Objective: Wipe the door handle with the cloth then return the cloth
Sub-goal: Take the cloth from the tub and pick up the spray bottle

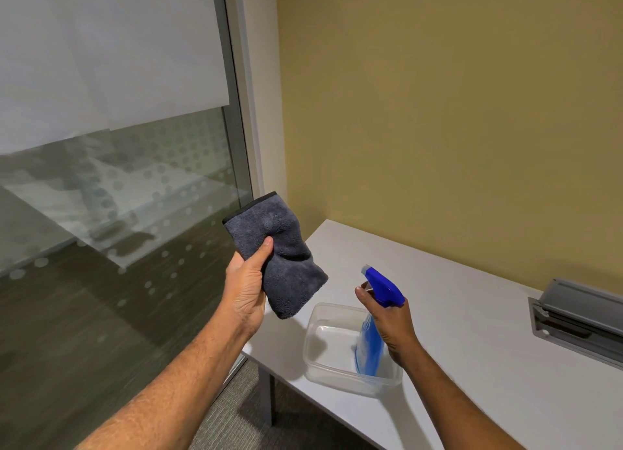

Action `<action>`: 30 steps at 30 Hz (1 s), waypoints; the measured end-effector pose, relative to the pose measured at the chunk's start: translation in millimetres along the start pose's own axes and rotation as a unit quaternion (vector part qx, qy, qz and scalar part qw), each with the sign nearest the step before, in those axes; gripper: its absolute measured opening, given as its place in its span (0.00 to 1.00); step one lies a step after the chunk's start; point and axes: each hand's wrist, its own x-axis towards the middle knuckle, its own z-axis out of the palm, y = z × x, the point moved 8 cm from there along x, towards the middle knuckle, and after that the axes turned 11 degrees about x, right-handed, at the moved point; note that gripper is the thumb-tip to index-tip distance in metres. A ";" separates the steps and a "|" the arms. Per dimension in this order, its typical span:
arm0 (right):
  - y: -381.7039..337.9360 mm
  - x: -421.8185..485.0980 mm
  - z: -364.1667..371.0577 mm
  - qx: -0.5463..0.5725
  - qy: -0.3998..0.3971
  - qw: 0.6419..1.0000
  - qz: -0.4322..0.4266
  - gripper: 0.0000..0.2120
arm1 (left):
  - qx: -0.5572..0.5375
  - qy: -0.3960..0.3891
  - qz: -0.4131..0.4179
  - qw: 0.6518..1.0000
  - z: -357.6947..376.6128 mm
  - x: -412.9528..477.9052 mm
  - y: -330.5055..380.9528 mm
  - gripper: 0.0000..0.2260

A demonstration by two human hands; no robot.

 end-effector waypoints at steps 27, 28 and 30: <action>-138.2 -200.6 199.7 -0.004 -0.137 0.986 -0.090 0.30 | -0.046 0.045 0.011 0.998 -74.7 -114.4 138.9 0.16; -140.0 -206.9 215.1 0.000 -0.189 0.980 -0.060 0.31 | -0.041 0.042 0.017 0.998 -81.1 -123.4 146.8 0.16; -147.5 -231.2 246.5 -0.013 -0.287 0.958 -0.019 0.30 | -0.019 0.047 0.037 0.998 -104.2 -147.6 170.6 0.16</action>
